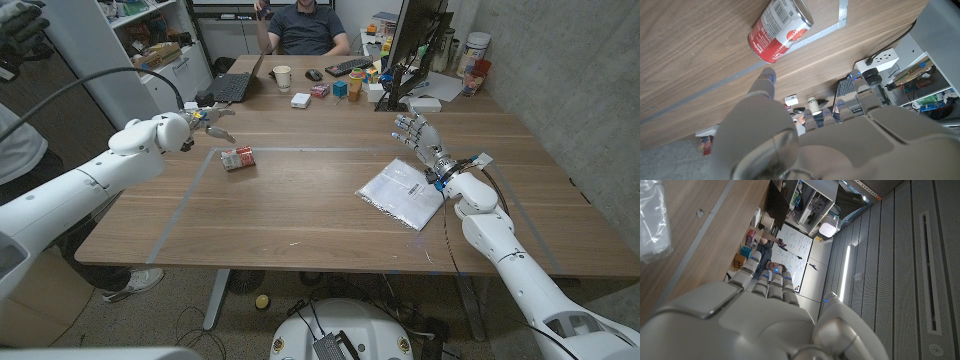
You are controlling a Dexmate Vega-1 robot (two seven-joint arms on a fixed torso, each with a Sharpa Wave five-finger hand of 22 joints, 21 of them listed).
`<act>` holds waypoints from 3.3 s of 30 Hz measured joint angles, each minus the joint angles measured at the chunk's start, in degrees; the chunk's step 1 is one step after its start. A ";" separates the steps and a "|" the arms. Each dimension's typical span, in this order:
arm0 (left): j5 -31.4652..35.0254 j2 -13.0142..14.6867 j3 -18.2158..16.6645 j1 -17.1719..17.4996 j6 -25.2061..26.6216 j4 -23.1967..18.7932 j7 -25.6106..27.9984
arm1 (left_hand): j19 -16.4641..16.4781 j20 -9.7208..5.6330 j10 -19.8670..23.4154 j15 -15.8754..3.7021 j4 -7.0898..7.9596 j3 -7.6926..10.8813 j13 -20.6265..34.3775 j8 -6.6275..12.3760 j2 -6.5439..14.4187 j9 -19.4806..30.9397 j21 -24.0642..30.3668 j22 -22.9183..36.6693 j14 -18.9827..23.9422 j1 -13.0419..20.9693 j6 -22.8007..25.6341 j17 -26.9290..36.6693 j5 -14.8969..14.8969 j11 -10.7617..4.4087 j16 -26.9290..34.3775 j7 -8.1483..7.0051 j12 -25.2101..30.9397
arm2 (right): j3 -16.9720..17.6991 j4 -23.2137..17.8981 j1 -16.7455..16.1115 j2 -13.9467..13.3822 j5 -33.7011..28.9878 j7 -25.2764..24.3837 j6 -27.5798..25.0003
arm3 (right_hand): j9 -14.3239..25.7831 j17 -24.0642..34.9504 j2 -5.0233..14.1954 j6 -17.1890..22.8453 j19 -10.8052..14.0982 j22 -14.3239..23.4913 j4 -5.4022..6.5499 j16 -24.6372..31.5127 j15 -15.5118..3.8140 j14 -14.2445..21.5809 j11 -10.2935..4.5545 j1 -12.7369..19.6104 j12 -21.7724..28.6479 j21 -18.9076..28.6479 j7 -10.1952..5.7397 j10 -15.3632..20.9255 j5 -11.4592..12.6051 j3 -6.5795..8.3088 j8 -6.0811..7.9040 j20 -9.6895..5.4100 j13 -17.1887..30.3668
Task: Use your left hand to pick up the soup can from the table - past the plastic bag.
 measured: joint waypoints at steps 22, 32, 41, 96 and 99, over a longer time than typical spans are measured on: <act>-0.18 -2.19 2.95 -2.38 -2.68 3.91 -2.33 | 1.63 -0.43 0.31 0.04 0.54 -0.90 0.00 0.00 0.45 -0.01 0.00 0.13 0.65 1.06 0.96 -0.01 0.41 0.30 0.00 0.08 0.00 | -0.21 0.95 0.73 -0.33 -0.09 0.48 1.10 | 0.00 0.00 0.00 0.00 -0.22 0.00 -0.24 0.00 -0.01 0.00 0.00 0.00 0.00 0.00 0.00 0.00 0.00 -0.24 0.00 0.21 0.00; -0.70 -2.84 3.95 -2.76 -3.35 5.02 -3.67 | 1.85 -0.21 0.31 0.04 0.70 -1.50 0.00 0.00 0.45 -0.02 0.00 0.13 0.65 1.06 1.24 -0.01 0.62 0.30 0.00 -0.21 0.24 | -0.38 1.15 0.91 -0.39 -0.17 0.64 1.47 | 0.00 0.00 0.00 0.00 -0.22 0.01 -0.24 0.00 -0.01 0.00 0.00 0.00 0.00 0.00 0.00 0.00 0.22 -0.23 0.00 0.21 0.00; -1.32 -3.17 4.57 -2.82 -3.60 5.87 -4.42 | 2.18 -0.12 0.57 -0.05 0.71 -1.97 0.00 0.00 0.68 -0.02 0.00 0.13 1.18 1.29 1.54 -0.01 0.85 0.28 0.00 0.09 0.23 | -0.52 1.12 0.92 -0.54 -0.32 0.64 1.92 | 0.00 0.00 0.00 0.00 -0.22 0.00 -0.34 0.00 -0.02 0.00 0.00 0.00 0.00 0.00 0.00 0.00 0.22 -0.33 0.00 0.21 0.00; -4.74 -10.83 10.89 -9.63 -5.31 21.45 -3.80 | 47.97 -19.71 44.89 0.91 -0.42 -2.56 1.24 4.57 3.72 0.22 18.98 1.41 46.11 11.21 28.61 0.39 -6.78 1.61 7.82 6.04 9.07 | -1.69 5.70 4.15 -0.86 -1.14 1.84 2.39 | 0.00 -0.11 -1.30 0.00 -0.22 0.01 -0.89 0.00 0.29 0.31 0.00 0.69 0.00 0.00 0.00 0.00 0.44 -1.33 0.00 0.21 0.00; -4.61 -11.02 11.16 -9.79 -4.86 21.47 -3.35 | 48.76 -20.06 45.60 1.10 -0.41 -2.55 1.50 5.12 2.54 0.30 20.74 1.70 46.68 12.39 29.81 0.81 -7.15 1.72 8.60 6.64 9.08 | -1.64 6.02 4.32 -0.81 -1.15 1.97 2.57 | 0.00 -0.11 -1.30 0.00 -0.22 0.00 -0.89 0.00 0.29 0.31 0.00 0.69 0.00 0.00 0.00 0.00 0.44 -1.33 0.00 0.21 0.00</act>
